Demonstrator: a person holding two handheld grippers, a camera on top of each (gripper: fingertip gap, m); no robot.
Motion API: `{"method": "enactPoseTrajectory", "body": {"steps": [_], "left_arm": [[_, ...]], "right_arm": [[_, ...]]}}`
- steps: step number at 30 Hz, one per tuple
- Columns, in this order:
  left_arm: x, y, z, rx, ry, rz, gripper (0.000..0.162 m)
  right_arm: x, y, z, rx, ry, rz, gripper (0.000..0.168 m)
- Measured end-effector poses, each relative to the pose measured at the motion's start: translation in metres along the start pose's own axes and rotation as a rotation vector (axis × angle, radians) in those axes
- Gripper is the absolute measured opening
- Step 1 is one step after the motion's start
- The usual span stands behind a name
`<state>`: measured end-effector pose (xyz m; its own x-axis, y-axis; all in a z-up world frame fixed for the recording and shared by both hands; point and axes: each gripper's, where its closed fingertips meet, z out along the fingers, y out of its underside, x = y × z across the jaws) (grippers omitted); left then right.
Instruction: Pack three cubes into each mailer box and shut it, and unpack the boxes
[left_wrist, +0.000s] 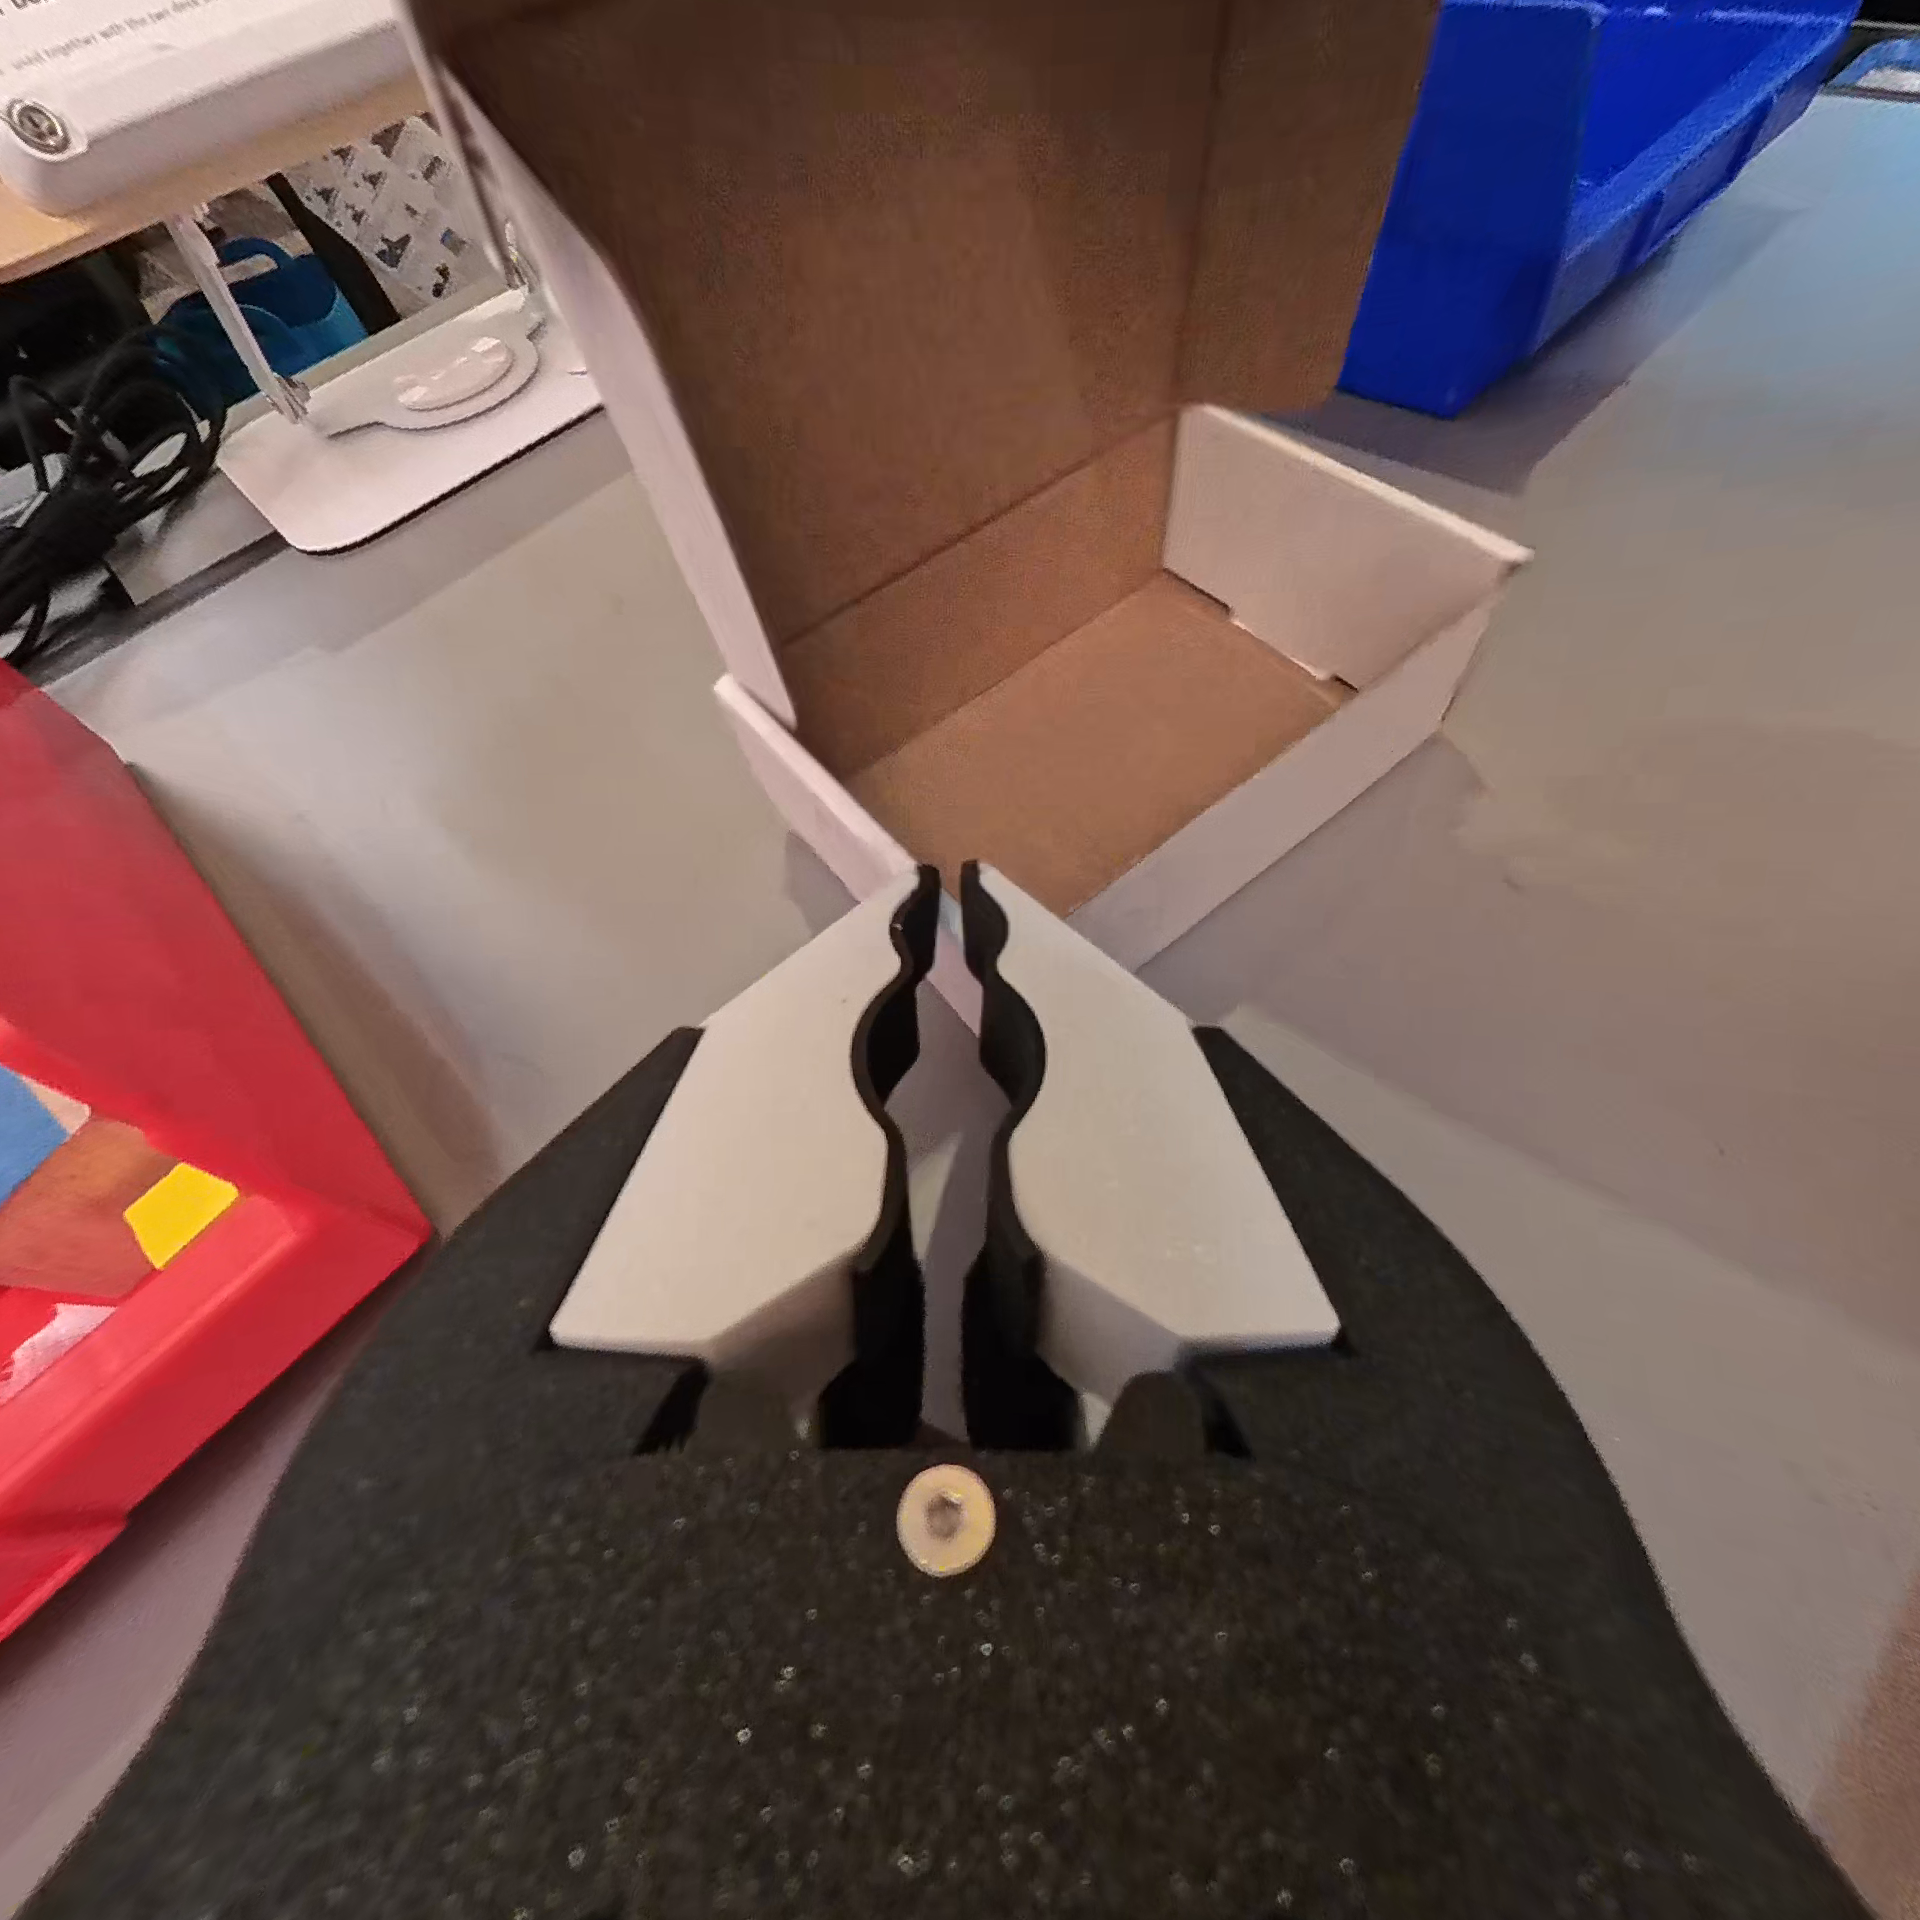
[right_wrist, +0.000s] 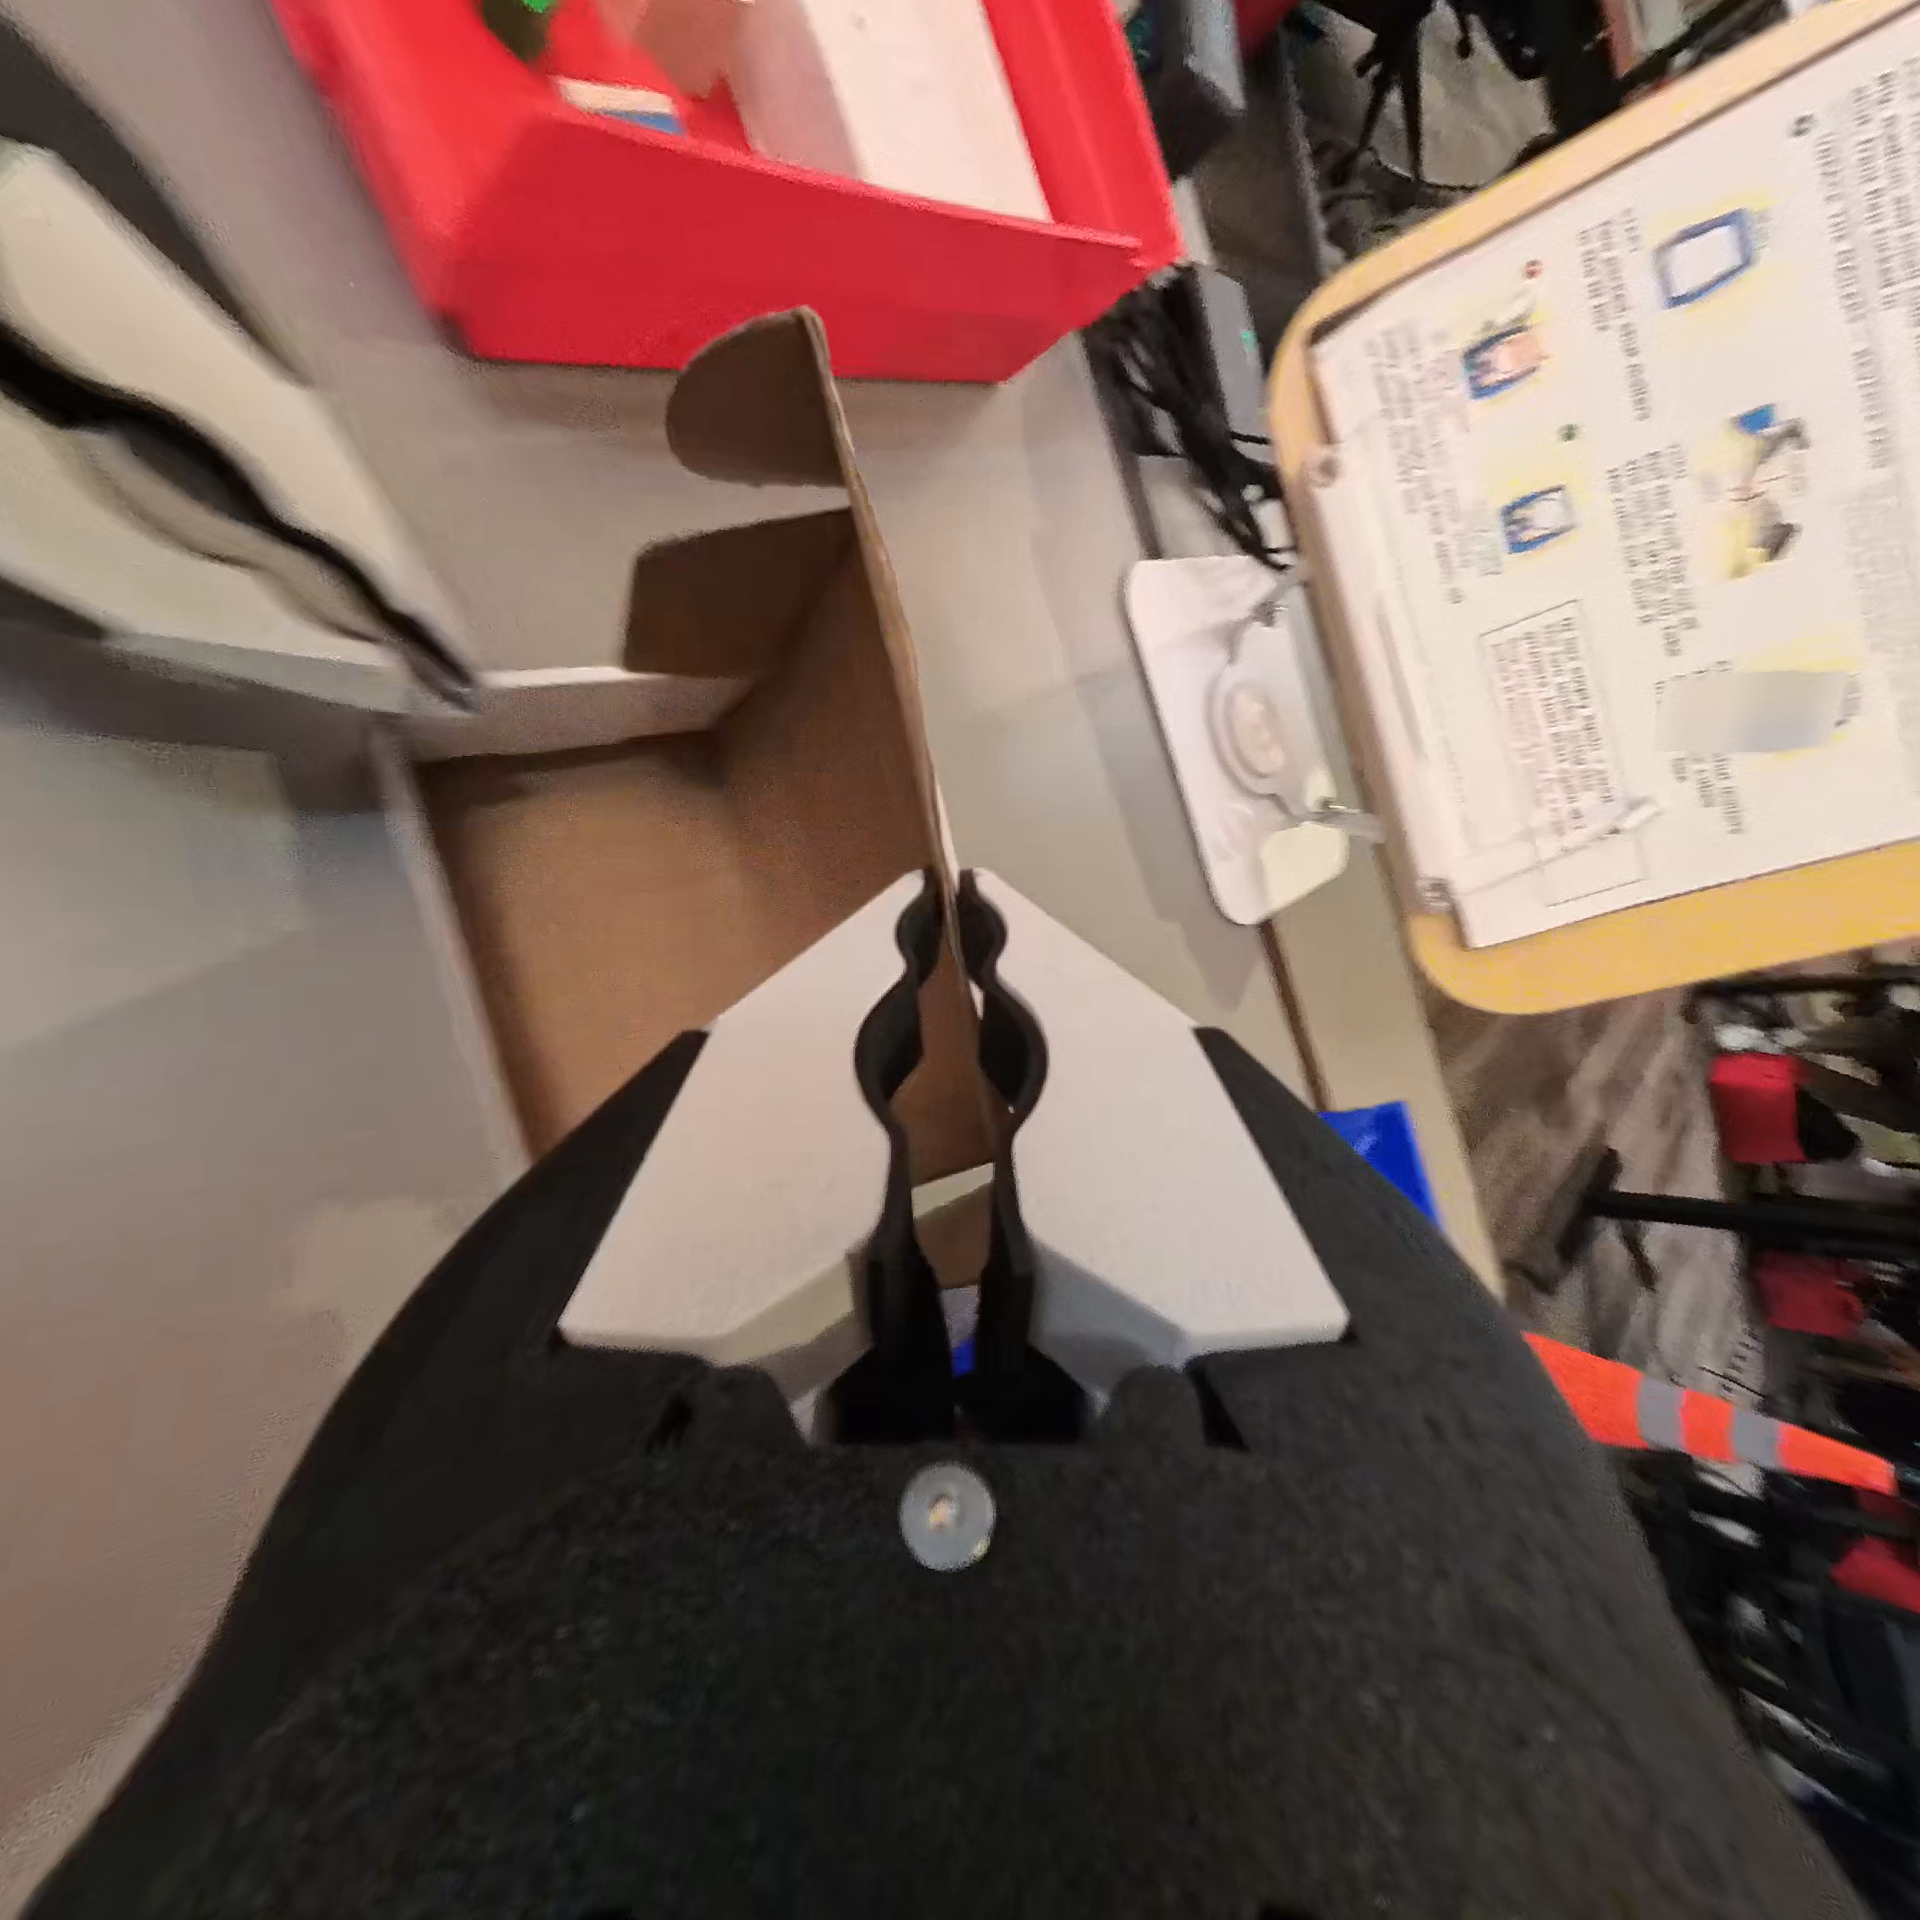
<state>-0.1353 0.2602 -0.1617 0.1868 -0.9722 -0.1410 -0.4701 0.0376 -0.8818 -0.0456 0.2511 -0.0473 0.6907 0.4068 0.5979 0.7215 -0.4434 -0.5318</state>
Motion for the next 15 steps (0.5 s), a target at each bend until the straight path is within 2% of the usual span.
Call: {"method": "enactPoseTrajectory", "body": {"steps": [2, 5, 9, 12, 15], "left_arm": [[-0.003, 0.0, 0.0, -0.001, -0.011, -0.006, 0.0], [-0.004, 0.0, 0.0, -0.001, 0.005, -0.031, 0.0], [-0.006, 0.0, 0.001, -0.008, -0.028, 0.012, 0.0], [-0.006, 0.0, 0.0, -0.012, -0.039, 0.022, 0.0], [-0.007, 0.0, 0.001, -0.019, -0.058, 0.021, 0.0]], "right_arm": [[0.031, 0.009, 0.022, -0.082, 0.043, -0.038, 0.002], [0.054, 0.037, 0.072, -0.188, 0.007, -0.069, 0.002], [0.034, 0.093, 0.126, -0.335, -0.126, 0.009, 0.004], [0.028, 0.1, 0.134, -0.329, -0.17, 0.107, 0.007], [0.041, 0.082, 0.12, -0.249, -0.183, 0.243, 0.007]]}}
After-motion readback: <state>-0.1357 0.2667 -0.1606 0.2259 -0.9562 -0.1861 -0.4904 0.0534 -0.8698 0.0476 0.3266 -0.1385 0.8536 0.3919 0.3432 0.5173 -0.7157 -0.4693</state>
